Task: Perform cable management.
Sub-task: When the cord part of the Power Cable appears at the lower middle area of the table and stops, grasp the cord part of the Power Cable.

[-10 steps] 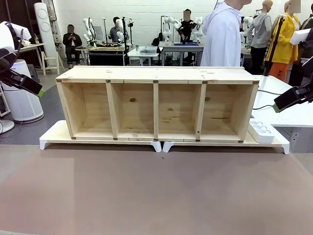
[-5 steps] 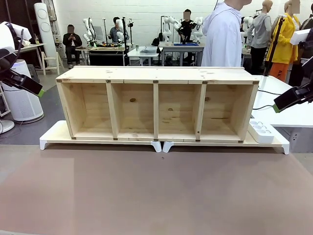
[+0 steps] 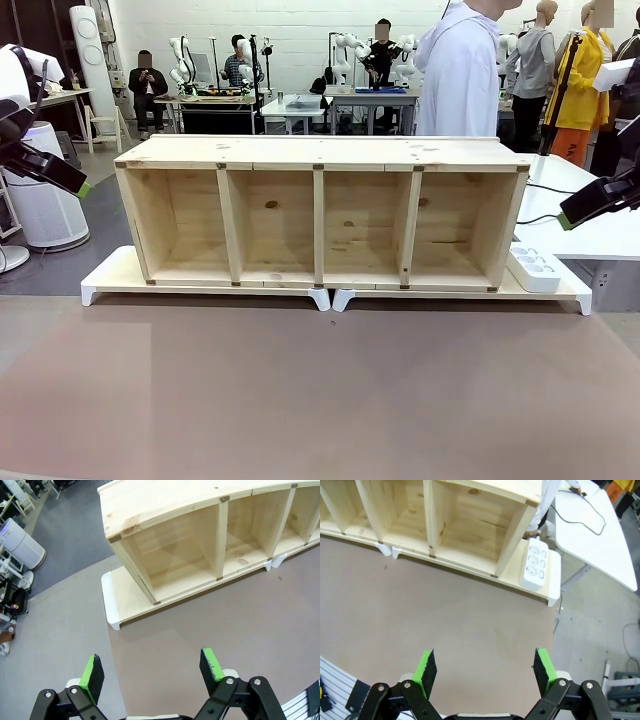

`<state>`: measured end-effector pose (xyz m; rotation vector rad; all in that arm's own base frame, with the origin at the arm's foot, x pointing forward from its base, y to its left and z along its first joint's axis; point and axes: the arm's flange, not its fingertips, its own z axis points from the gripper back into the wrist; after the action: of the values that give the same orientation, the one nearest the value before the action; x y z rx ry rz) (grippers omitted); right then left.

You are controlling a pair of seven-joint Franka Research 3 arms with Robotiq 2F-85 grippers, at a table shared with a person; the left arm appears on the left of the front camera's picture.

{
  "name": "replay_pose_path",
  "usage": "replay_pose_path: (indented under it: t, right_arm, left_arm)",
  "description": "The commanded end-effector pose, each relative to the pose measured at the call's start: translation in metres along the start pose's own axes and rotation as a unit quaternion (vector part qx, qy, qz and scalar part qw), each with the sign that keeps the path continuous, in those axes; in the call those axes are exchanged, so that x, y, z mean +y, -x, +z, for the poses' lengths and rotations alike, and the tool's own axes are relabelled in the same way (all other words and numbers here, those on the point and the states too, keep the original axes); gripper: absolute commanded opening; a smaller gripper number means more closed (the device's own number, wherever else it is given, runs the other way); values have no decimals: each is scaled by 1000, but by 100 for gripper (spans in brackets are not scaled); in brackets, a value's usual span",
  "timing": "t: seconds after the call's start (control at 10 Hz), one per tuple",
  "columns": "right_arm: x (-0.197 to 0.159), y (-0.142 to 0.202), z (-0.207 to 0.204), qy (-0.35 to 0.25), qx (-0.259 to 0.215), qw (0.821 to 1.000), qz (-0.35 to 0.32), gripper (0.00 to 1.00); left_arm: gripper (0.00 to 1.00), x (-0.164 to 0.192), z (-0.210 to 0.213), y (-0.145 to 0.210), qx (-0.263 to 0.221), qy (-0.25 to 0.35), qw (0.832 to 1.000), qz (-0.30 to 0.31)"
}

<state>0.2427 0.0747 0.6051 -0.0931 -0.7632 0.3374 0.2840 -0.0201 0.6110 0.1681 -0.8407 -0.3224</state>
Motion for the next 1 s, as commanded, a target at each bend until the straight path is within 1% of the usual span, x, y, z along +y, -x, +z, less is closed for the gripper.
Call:
replay_pose_path:
  t: [0.0,0.9]
  right_arm:
    - [0,-2,-2,-1,-1,1000,4,100]
    - [0,-2,-2,-1,-1,1000,4,100]
  left_arm:
    - [100,-1,-1,-2,-4,-4,1000,-2]
    - [100,-1,-1,-2,-4,-4,1000,-2]
